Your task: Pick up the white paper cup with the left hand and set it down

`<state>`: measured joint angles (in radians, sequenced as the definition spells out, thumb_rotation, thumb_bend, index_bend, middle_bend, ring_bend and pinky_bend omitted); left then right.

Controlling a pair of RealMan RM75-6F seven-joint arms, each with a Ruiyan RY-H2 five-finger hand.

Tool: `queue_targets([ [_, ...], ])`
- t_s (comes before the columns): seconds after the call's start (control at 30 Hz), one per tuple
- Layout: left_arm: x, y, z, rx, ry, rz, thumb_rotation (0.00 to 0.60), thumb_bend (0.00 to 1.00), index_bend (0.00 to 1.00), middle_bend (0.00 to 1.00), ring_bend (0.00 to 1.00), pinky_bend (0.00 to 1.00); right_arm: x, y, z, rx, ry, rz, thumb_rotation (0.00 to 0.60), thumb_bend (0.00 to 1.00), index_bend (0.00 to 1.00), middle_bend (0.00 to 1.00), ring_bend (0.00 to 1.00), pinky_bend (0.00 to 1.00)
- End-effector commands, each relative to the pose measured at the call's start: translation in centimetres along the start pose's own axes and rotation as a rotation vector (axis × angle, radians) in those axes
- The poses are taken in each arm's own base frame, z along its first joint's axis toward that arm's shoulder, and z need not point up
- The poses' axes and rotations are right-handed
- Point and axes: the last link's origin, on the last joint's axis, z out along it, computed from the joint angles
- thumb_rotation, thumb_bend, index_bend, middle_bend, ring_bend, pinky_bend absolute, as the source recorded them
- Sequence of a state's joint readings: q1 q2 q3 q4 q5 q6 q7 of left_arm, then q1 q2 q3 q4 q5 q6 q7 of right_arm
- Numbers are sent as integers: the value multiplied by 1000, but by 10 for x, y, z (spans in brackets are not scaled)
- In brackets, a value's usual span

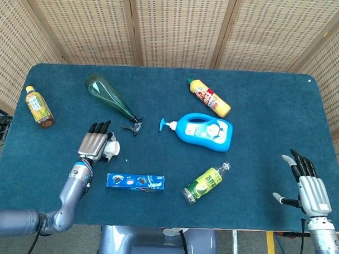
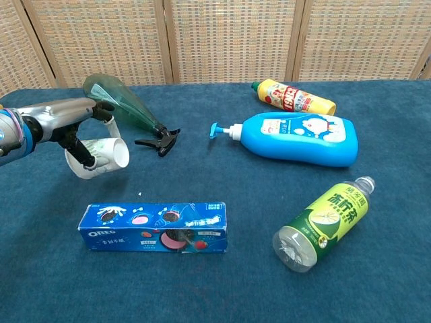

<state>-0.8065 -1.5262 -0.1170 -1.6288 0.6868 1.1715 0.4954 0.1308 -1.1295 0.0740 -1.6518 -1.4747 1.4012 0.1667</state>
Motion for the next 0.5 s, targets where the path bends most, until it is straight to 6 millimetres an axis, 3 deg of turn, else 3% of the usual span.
queue_targets([
  [0.03,-9,-14,-3,-38,101,-234,600,347,447,0,0,0,-1,-1,0,0,-3,-4,600,86,0,0,0,0],
  [0.5,-50,-29,-2,-103,83,-509,600,319,440,0,0,0,-5,-1,1,-3,-9,-24,600,87,0,0,0,0],
])
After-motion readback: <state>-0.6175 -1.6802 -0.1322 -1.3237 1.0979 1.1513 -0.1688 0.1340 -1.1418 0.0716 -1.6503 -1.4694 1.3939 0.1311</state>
